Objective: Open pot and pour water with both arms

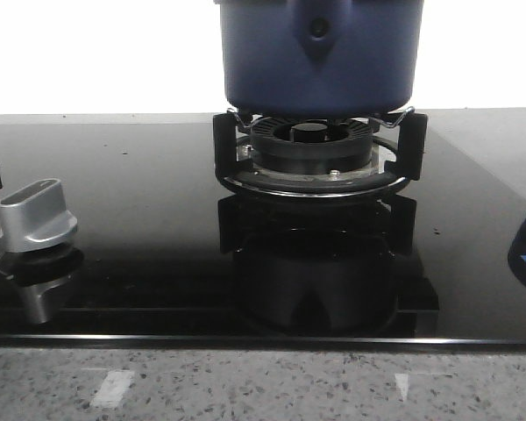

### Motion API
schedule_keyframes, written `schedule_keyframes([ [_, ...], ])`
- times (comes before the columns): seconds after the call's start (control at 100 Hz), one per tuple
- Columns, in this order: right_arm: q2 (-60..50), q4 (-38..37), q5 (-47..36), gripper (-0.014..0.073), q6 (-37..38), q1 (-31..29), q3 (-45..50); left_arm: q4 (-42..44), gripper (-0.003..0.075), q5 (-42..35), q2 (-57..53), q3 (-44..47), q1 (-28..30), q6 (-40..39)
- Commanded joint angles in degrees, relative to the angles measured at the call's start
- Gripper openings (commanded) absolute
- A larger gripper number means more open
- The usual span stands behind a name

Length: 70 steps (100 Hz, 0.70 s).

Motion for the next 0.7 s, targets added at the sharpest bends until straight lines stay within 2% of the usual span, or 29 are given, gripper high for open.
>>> schedule_keyframes([
  [0.0,0.61,-0.76,-4.5,-0.0068,-0.59,-0.02,-1.27,-1.45,-0.002,-1.82,0.73,-1.35,-0.48,-0.71],
  [0.15,0.61,-0.76,-4.5,-0.0068,-0.59,-0.02,-1.27,-1.45,-0.002,-1.93,0.73,-1.35,-0.48,-0.71],
  [0.34,0.61,-0.76,-4.5,-0.0068,-0.59,-0.02,-1.27,-5.06,-0.002,-5.93,0.73,-1.61,-0.23,-0.71],
  [0.48,0.61,-0.76,-4.41,-0.0068,-0.59,-0.02,-1.27,0.6,-0.002,-6.21,0.73,-1.39,-0.23,-2.1],
  [0.55,0.61,-0.76,-4.41,-0.0068,-0.59,-0.02,-1.27,9.98,-0.002,-8.37,0.98,-0.02,-0.23,-11.71],
  [0.69,0.61,-0.76,-4.41,-0.0068,-0.59,-0.02,-1.27,41.76,-0.002,-13.38,0.98,6.49,-0.23,-46.31],
])
